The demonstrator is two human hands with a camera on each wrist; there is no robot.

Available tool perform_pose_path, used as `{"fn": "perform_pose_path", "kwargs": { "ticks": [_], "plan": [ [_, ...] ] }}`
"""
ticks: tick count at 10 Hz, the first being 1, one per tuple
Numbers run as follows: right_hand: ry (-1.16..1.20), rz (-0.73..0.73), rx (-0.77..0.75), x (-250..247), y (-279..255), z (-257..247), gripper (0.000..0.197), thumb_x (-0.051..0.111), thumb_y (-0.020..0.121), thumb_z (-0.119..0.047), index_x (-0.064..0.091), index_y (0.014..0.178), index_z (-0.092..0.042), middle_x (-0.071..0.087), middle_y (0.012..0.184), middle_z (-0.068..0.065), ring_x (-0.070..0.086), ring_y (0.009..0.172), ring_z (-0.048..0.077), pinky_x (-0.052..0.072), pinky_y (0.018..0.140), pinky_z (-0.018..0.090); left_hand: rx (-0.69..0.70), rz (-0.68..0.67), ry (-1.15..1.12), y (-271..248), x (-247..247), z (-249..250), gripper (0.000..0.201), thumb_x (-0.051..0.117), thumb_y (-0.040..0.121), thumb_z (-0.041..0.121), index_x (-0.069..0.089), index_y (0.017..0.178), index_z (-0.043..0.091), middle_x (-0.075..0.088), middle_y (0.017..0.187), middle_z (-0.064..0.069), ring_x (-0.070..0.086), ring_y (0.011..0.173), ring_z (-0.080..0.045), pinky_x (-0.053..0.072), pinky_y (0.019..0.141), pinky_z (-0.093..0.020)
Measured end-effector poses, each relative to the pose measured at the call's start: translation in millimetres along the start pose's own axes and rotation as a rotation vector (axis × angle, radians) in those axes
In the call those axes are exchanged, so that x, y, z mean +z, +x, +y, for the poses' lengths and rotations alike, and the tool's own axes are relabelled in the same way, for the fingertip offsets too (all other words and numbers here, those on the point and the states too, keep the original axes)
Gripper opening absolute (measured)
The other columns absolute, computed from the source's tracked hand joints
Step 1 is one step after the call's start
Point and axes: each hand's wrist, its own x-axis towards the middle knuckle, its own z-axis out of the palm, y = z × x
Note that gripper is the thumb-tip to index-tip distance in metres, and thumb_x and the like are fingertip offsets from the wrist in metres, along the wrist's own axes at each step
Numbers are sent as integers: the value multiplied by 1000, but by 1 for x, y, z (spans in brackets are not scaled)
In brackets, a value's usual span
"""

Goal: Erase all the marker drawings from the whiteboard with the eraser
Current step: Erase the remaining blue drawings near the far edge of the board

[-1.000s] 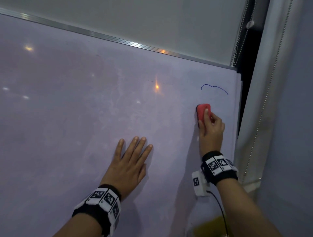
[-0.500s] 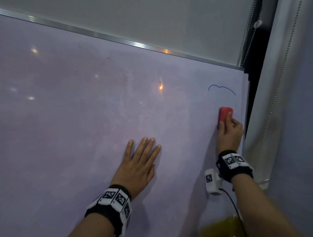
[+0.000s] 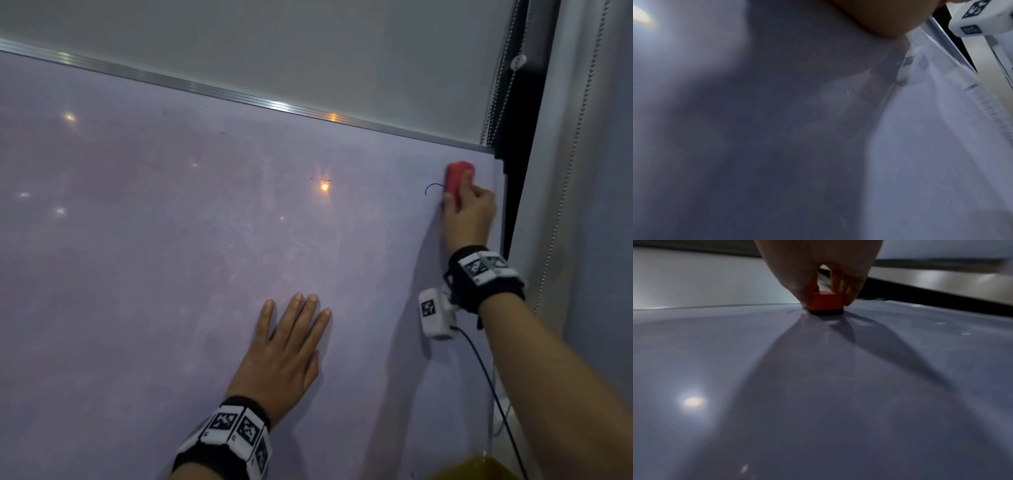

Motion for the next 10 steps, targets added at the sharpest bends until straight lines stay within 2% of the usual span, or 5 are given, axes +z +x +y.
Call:
{"fn": "perform_pose_path", "kwargs": {
  "ticks": [1,3,5,7,10],
  "plan": [
    [-14,-5,-352,8,-28,-15,51,52,94,-14,35,142,-11,46,121,30,43,107,43,37,92,41,-7,-14,-10,0,-1,0,53,9,97,30,17,146,11,16,151,-12,12,139,-29,3,114,-53],
    [-33,38,116,-1,-9,27,49,47,96,-19,35,143,-16,39,132,27,37,119,42,31,100,38,15,14,3,3,-4,2,60,34,84,32,29,141,12,29,145,-9,14,137,-29,5,113,-52],
    [-114,49,-324,8,-27,0,48,44,95,-22,38,141,-11,47,119,31,45,104,45,41,86,47,6,2,8,4,-4,1,57,35,84,32,35,138,13,30,145,-9,15,136,-30,7,112,-52],
    [-204,-66,292,-18,5,58,51,41,98,-25,28,146,-14,39,123,41,41,112,53,32,99,48,9,-9,16,3,-5,2,58,34,84,32,34,139,13,30,145,-8,14,136,-30,6,112,-52],
    [-123,-70,96,-11,-10,35,51,46,97,-22,30,145,-14,40,127,34,39,116,44,30,99,39,8,8,33,4,-4,2,57,34,84,32,34,138,13,30,145,-9,14,136,-29,6,112,-52]
  ]
}}
